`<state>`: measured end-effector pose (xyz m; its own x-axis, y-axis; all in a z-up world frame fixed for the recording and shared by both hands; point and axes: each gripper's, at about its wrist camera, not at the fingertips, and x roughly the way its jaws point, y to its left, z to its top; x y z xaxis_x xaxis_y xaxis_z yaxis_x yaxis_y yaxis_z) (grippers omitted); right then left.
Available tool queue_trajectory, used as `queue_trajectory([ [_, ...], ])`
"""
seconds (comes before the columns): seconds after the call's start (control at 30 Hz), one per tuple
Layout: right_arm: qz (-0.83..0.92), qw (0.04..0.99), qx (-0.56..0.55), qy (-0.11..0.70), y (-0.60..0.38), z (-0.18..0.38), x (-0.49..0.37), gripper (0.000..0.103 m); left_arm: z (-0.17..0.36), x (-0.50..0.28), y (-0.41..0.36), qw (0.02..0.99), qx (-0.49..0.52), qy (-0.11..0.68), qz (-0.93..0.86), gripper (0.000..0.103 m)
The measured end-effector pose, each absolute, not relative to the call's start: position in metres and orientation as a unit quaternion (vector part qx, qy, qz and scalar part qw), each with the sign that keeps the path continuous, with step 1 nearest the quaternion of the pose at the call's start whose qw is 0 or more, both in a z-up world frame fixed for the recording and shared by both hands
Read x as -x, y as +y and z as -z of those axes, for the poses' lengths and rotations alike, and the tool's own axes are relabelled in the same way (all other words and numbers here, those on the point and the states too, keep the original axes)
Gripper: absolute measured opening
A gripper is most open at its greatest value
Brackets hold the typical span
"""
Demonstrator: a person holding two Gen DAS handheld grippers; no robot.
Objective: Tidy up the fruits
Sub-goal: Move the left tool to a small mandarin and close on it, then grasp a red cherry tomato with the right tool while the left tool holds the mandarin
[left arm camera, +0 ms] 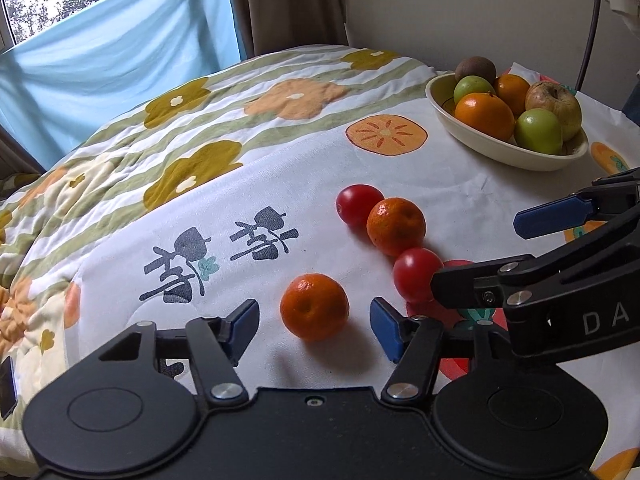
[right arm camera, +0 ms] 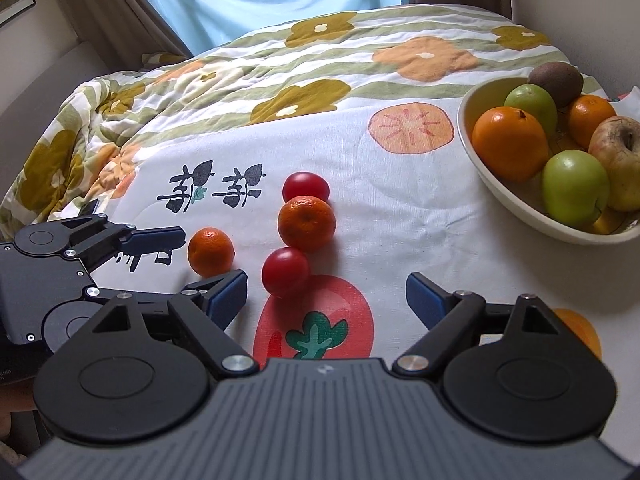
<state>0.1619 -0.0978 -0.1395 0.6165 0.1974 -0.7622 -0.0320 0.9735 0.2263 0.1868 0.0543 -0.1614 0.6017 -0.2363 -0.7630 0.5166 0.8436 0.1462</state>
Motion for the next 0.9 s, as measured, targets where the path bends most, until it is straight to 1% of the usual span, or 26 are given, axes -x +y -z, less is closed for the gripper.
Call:
queue_trajectory([
  [0.03, -0.064, 0.893, -0.096, 0.434, -0.097, 0.140, -0.163, 0.100, 0.163, -0.188, 0.054, 0.876, -0.179, 0.393, 0.215, 0.056],
  [0.07, -0.065, 0.893, -0.097, 0.435, -0.096, 0.141, -0.164, 0.099, 0.164, -0.188, 0.054, 0.874, -0.178, 0.396, 0.216, 0.047],
  [0.1, -0.066, 0.892, -0.097, 0.436, -0.095, 0.142, -0.164, 0.097, 0.165, -0.189, 0.054, 0.873, -0.179, 0.398, 0.217, 0.041],
  [0.23, -0.073, 0.890, -0.100, 0.439, -0.093, 0.143, -0.168, 0.092, 0.164, -0.188, 0.056, 0.873, -0.176, 0.400, 0.218, 0.041],
  [0.4, -0.082, 0.887, -0.097, 0.444, -0.089, 0.146, -0.173, 0.082, 0.164, -0.186, 0.055, 0.873, -0.181, 0.400, 0.213, 0.041],
  [0.53, -0.086, 0.886, -0.095, 0.445, -0.086, 0.147, -0.175, 0.080, 0.164, -0.182, 0.059, 0.873, -0.184, 0.402, 0.207, 0.040],
  [0.67, -0.091, 0.884, -0.094, 0.449, -0.085, 0.150, -0.178, 0.074, 0.164, -0.177, 0.064, 0.874, -0.180, 0.406, 0.198, 0.040],
  [0.83, -0.095, 0.885, -0.080, 0.448, -0.078, 0.152, -0.180, 0.072, 0.164, -0.169, 0.070, 0.876, -0.179, 0.408, 0.188, 0.040],
  [0.9, -0.097, 0.885, -0.074, 0.449, -0.076, 0.154, -0.181, 0.068, 0.164, -0.167, 0.072, 0.876, -0.175, 0.409, 0.184, 0.040],
])
